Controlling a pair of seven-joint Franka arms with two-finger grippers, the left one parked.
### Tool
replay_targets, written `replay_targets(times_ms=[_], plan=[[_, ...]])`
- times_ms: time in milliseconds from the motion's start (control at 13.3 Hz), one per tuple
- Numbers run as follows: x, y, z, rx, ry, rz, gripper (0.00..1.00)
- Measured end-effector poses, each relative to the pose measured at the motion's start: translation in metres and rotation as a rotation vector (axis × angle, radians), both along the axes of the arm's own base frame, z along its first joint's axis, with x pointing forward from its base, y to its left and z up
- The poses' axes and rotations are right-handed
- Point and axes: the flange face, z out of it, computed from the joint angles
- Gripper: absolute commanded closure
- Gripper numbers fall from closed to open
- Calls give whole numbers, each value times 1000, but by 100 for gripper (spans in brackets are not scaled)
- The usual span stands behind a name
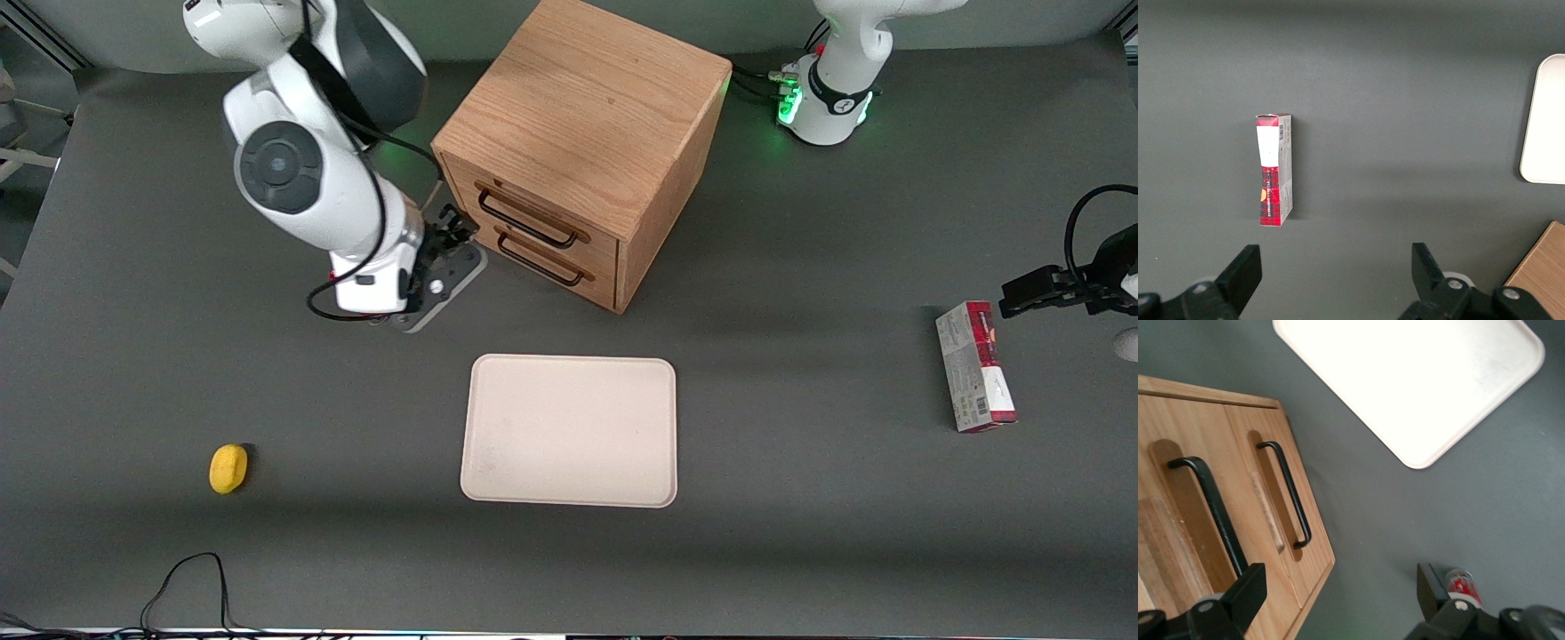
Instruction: Open upper drawer
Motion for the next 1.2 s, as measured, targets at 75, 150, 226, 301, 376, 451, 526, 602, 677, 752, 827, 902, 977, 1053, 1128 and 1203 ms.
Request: replay_targets(times_ms=[75,150,226,301,376,451,526,602,677,752,827,902,977,1053,1128,1203], plan=[[-6,13,-5,-2,3,22,0],[-11,22,-10,-4,9,43,0],[-15,30,-15,-5,15,68,0],[-19,38,-20,-5,19,92,0],[-24,47,-24,-5,20,110,0],[-29,56,-29,-7,22,125,0],[-33,64,-35,-10,26,139,0],[-38,72,-40,-15,32,152,0],[-40,76,-45,-19,37,159,0],[-41,78,-48,-22,42,164,0],[-42,80,-52,-25,46,167,0],[-42,81,-56,-28,52,169,0],[-42,81,-61,-34,59,170,0],[-42,82,-67,-39,67,170,0],[-42,82,-72,-43,74,170,0],[-42,82,-75,-44,80,171,0]])
